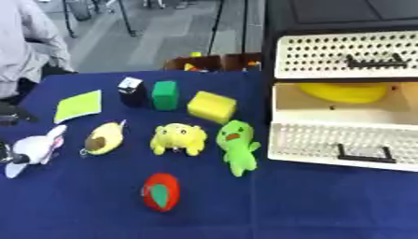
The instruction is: Pick up objects from table and place into drawer.
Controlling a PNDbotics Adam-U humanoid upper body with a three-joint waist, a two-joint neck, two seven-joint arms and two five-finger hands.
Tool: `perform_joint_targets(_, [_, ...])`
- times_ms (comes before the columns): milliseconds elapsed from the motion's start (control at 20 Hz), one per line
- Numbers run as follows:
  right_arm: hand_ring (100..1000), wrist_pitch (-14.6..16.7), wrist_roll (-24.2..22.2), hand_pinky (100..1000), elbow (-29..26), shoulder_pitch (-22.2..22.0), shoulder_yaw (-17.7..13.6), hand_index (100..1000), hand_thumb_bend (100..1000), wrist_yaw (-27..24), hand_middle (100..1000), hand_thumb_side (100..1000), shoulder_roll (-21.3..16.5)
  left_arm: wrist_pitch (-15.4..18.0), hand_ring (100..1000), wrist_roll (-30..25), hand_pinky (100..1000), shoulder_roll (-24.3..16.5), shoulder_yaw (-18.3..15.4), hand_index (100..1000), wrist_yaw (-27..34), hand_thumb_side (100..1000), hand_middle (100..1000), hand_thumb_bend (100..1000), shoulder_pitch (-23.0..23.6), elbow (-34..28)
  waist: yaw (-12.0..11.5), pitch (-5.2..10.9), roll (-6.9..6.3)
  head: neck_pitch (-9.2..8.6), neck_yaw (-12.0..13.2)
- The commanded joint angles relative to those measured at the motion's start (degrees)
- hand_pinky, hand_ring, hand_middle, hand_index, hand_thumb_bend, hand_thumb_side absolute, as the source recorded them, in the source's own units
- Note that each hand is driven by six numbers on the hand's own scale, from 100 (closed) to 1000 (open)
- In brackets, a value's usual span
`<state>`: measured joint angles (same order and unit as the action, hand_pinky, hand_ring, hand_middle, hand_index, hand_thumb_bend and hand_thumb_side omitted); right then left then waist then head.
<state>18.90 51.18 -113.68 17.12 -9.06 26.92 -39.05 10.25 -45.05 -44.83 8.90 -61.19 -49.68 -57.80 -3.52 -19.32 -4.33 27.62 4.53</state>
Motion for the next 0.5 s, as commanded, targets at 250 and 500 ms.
perform_joint_targets(250, [647,0.3,0.8,471,-0.9,0.2,0.3,822,100,1.0,587,777,-0.3,-0.7,895,1.0,820,-0.7,-1.2,1000,-1.6,519,950,597,-1.2,2.7,0.2,0.61,-0.04,-1.1,0.5])
perform_joint_targets(500, [645,0.4,0.8,472,-0.9,0.4,0.5,819,100,0.9,582,777,0.0,-2.0,901,0.1,839,0.3,-1.7,1000,-3.7,511,962,572,-1.8,6.0,0.8,0.31,-0.09,-1.68,1.2])
